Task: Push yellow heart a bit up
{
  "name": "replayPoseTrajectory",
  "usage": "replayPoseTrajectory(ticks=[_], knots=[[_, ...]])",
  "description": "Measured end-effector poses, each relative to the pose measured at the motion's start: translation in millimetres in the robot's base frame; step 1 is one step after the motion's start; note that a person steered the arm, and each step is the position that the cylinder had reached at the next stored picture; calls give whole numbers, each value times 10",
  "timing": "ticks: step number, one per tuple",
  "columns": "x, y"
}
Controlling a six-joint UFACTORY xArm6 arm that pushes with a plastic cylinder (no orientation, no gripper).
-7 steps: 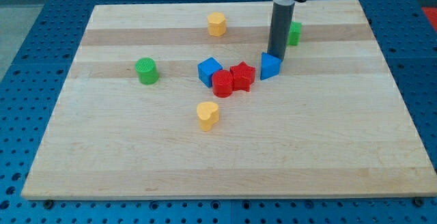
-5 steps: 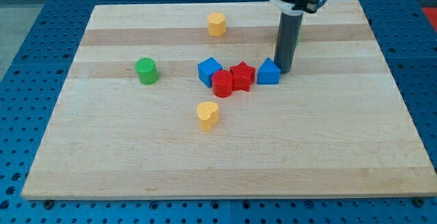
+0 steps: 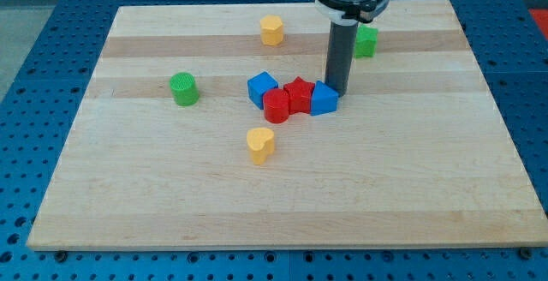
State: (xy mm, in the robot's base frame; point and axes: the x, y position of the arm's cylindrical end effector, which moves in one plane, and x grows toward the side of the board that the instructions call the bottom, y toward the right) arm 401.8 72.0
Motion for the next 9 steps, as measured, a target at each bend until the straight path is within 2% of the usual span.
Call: replayPoseTrajectory(ticks=[1,2,3,5,6,8,9], knots=[[-260,-73],[-751,-392],[-850,-416],[-1202,343],[-1215,376],[-1209,977],[-1209,977]])
